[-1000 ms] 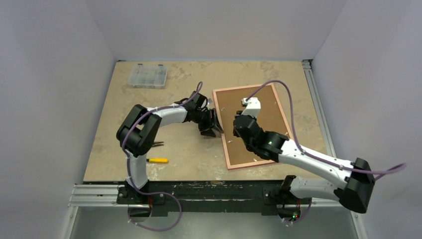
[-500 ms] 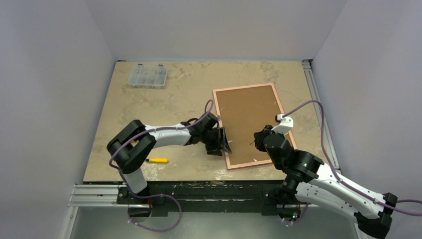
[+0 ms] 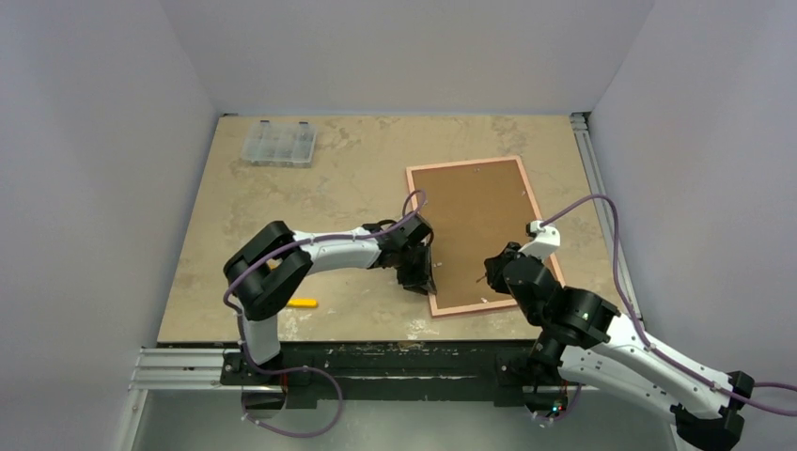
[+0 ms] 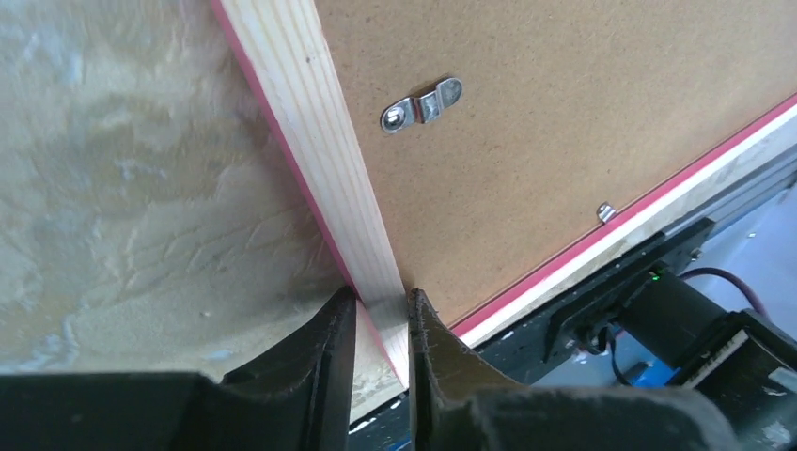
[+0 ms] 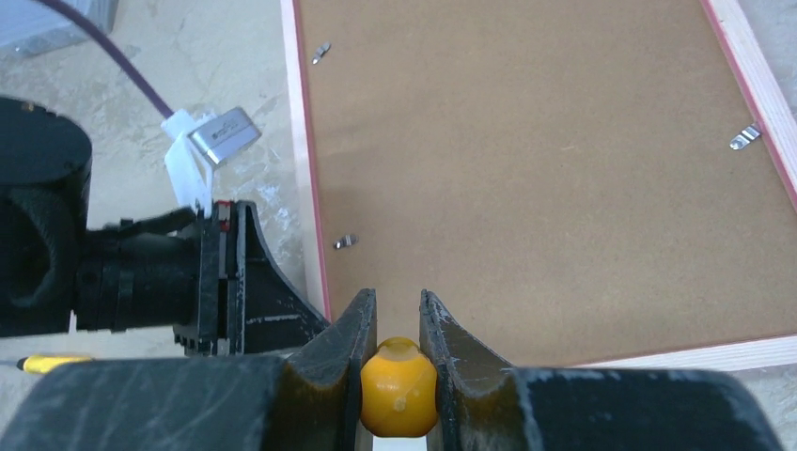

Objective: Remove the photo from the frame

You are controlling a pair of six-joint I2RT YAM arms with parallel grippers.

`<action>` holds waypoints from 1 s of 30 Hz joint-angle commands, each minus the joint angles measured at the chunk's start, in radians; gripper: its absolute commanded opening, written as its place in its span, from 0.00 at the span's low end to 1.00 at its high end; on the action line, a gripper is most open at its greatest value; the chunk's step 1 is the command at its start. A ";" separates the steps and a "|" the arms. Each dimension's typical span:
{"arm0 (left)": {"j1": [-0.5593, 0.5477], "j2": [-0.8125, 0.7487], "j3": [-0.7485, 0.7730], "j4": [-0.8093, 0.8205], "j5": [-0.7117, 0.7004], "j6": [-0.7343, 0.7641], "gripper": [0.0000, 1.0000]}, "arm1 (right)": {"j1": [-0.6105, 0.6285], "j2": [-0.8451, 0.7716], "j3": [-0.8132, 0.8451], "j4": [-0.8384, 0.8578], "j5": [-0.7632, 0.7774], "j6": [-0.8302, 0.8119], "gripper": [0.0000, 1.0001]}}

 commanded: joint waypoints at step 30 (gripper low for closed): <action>0.369 -0.242 -0.061 -0.159 0.002 -0.355 0.62 | 0.000 0.125 -0.040 0.192 -0.078 -0.107 0.00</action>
